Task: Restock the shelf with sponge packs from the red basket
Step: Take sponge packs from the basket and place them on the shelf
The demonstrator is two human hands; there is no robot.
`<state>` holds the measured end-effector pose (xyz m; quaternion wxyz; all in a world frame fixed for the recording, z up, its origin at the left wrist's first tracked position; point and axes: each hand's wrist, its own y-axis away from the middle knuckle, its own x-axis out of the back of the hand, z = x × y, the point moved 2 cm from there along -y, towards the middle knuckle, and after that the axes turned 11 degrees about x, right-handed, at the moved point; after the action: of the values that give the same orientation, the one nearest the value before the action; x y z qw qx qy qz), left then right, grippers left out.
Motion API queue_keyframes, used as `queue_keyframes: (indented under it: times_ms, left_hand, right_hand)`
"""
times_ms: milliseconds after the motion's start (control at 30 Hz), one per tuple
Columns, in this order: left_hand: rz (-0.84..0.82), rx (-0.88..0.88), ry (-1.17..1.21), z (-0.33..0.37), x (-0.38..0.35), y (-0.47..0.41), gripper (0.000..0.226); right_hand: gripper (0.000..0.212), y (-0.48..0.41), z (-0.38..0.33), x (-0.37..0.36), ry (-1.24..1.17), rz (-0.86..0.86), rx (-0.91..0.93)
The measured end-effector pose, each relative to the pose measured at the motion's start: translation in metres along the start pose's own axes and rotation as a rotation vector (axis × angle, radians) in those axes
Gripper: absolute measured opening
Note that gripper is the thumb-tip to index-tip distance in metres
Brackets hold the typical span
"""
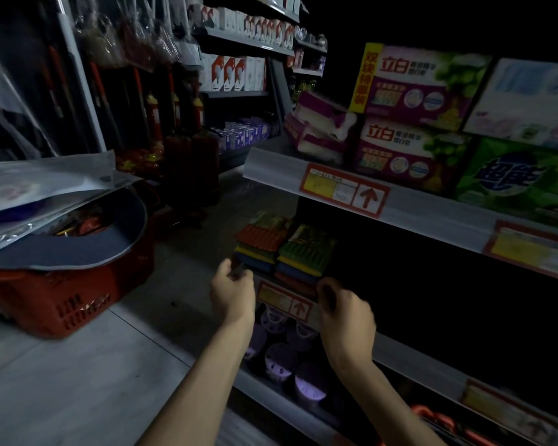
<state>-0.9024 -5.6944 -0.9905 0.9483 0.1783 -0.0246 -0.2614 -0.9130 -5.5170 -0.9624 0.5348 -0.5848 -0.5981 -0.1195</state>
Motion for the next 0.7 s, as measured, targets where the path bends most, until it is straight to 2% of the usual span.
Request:
queue_keyframes:
  times_ms: [167,333,600,700]
  left_hand:
    - [-0.005,-0.039,-0.01,0.003,0.005,0.003,0.051]
    - [-0.037,-0.133,-0.077,0.001,0.019,0.027,0.041]
    - [-0.292,-0.353,-0.343,0.002,0.032,0.117,0.035]
    - [-0.387,-0.497,-0.448,0.007,0.04,0.153,0.037]
  right_hand:
    - [0.015,-0.002,-0.001,0.007,-0.03,-0.059,-0.036]
    - [0.025,0.008,-0.004,0.02,-0.095,-0.005,-0.032]
    - [0.037,0.039,0.003,0.078,-0.103,-0.013,0.076]
    - [0.042,0.054,0.01,0.114,-0.096,-0.032,0.107]
